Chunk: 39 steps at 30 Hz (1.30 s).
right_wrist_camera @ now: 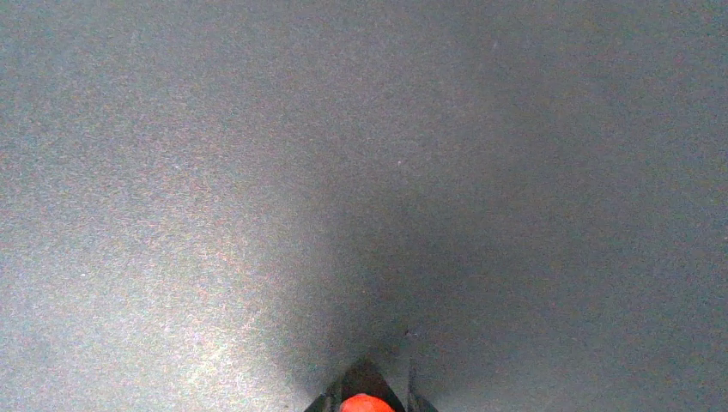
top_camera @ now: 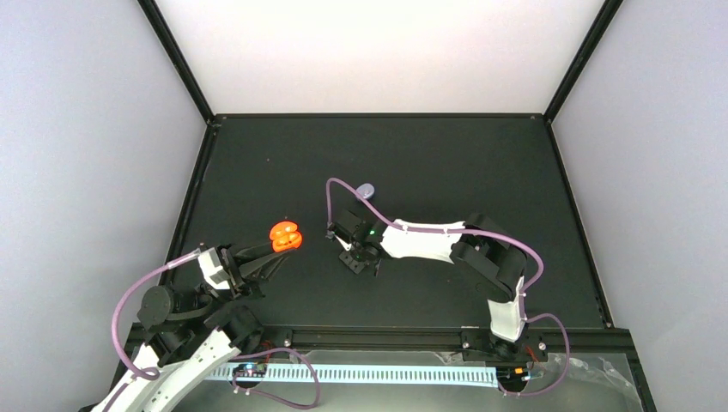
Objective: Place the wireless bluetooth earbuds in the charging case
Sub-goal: Pick up the earbud from the center of the board.
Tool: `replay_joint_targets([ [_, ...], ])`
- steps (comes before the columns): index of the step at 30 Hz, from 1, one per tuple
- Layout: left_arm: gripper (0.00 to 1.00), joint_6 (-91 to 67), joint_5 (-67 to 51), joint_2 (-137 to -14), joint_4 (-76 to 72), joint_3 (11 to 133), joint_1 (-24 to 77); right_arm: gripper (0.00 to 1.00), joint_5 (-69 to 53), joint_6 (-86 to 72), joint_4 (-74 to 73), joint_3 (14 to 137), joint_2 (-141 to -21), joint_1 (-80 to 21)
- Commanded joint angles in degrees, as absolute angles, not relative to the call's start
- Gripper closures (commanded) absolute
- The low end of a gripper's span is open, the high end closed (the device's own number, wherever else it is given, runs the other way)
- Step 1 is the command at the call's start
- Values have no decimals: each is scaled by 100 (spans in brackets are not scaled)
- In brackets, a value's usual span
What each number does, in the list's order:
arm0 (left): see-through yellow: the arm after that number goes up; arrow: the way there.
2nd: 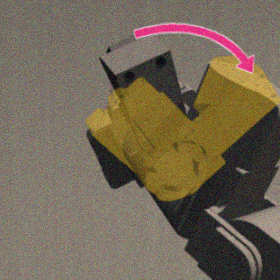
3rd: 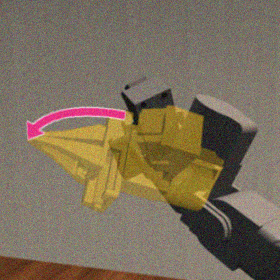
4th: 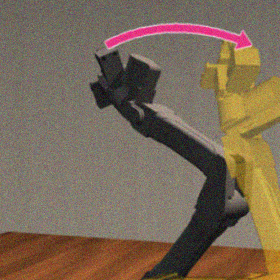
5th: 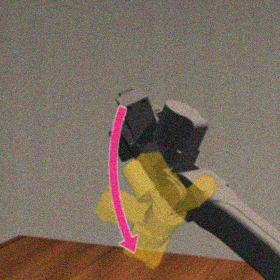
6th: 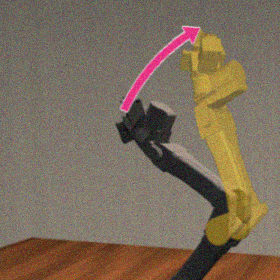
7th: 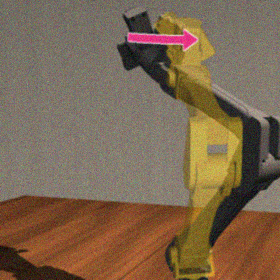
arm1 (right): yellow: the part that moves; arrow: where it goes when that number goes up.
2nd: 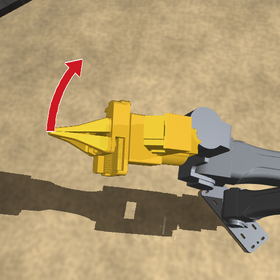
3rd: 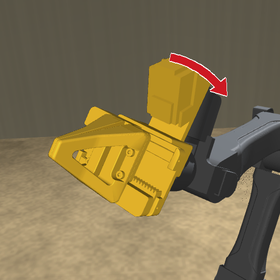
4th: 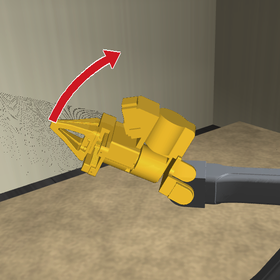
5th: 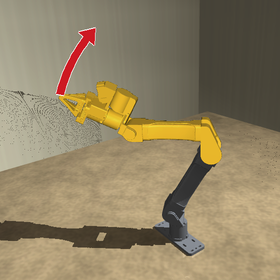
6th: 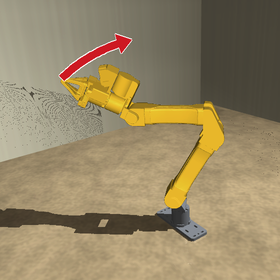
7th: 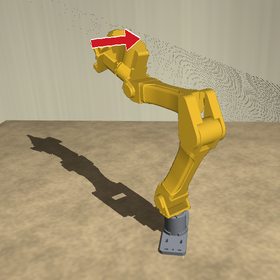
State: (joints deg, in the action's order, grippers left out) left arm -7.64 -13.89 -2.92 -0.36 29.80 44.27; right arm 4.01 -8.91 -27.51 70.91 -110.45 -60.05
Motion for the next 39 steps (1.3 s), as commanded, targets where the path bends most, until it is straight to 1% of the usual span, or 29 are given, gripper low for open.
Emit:
replay_joint_targets([
  [1, 99, -837, -1336, -211, -17, 2967, 4430, 79, 573, -1048, -2908, 7089, -11130, -6029],
  [9, 98, -860, -1346, -219, -21, 2966, 4430, 86, 669, -1179, -2826, 7028, -10942, -6027],
  [18, 99, -853, -1338, -229, -27, 2971, 4430, 90, 995, -1409, -2387, 6635, -10301, -6021],
  [26, 98, -850, -1360, -352, -154, 2988, 4430, 91, 1393, -1624, -2142, 6279, -8922, -6011],
  [30, 99, -894, -1420, -536, -381, 2944, 4430, 91, 1546, -1694, -2162, 6211, -7935, -6009],
  [35, 98, -955, -1578, -1016, -1057, 2875, 4430, 90, 1610, -1516, -2193, 6257, -6527, -6005],
  [39, 99, -1057, -1755, -1615, -1788, 2864, 4430, 88, 1342, -1143, -2204, 6551, -5634, -6012],
])
